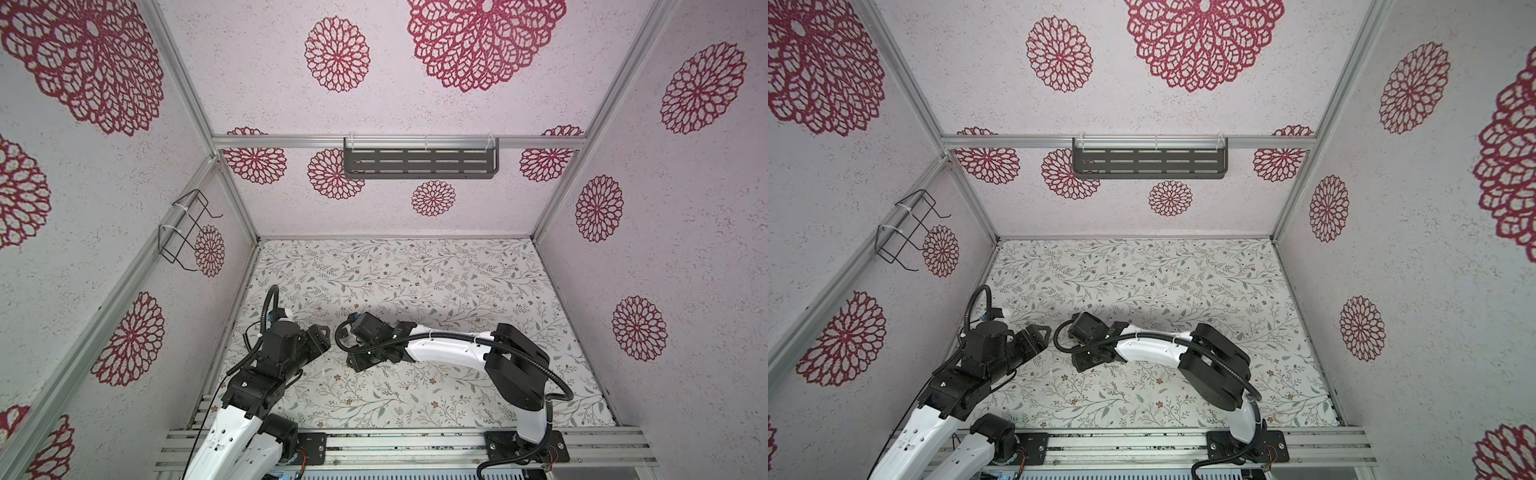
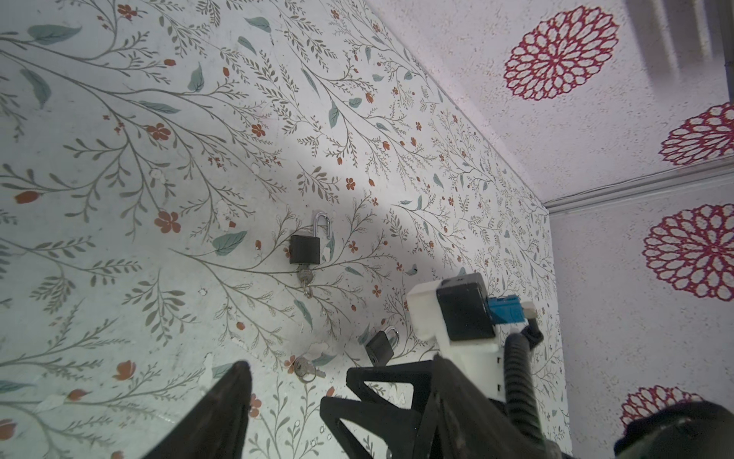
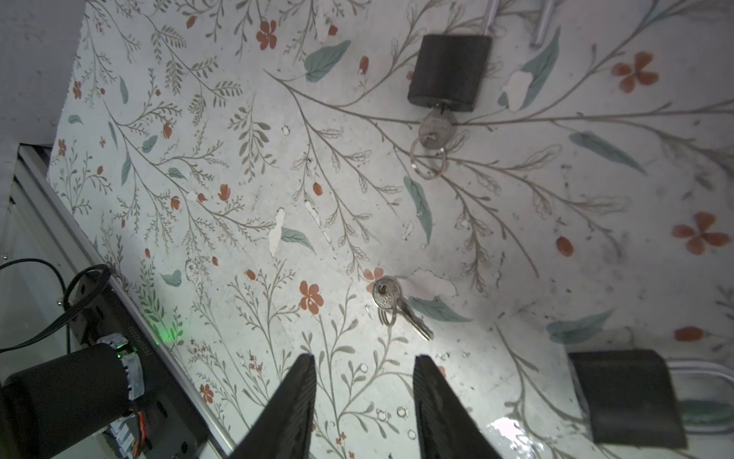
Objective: Unlock with the key
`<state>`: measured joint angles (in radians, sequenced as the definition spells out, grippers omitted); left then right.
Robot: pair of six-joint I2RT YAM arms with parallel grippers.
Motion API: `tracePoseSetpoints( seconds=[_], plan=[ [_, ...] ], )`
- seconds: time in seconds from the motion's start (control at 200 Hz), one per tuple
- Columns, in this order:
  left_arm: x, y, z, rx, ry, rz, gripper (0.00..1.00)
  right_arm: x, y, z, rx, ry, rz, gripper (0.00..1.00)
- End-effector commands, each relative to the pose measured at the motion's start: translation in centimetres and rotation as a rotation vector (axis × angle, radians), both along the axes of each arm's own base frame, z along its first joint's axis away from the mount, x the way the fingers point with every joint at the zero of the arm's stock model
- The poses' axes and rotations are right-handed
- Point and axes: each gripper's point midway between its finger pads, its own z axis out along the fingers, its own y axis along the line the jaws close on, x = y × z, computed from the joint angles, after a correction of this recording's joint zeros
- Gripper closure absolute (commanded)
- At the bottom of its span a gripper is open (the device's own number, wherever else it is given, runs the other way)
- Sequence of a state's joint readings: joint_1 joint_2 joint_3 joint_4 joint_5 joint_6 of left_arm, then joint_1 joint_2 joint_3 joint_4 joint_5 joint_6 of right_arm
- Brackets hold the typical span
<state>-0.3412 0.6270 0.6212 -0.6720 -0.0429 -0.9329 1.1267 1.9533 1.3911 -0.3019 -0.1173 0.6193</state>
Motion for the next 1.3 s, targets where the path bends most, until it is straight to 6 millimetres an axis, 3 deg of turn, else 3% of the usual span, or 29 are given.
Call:
tracePoseSetpoints(
  seconds=[0.0, 0.4, 1.296],
  plan=[
    [-0.1, 0.7, -0.1, 0.002, 0.0, 0.036, 0.26, 0.1, 0.3, 0.5, -0.006, -0.011, 0.013, 0.59],
    [0.0, 1.2, -0.4, 0.03, 0.001, 0.052, 0.24, 0.3, 1.2, -1.4, -0.05, -0.01, 0.042, 0.65],
    [-0.1, 1.4, -1.0, 0.024, 0.007, 0.064, 0.23, 0.4, 2.0, -3.2, -0.081, -0.002, 0.057, 0.79]
  ],
)
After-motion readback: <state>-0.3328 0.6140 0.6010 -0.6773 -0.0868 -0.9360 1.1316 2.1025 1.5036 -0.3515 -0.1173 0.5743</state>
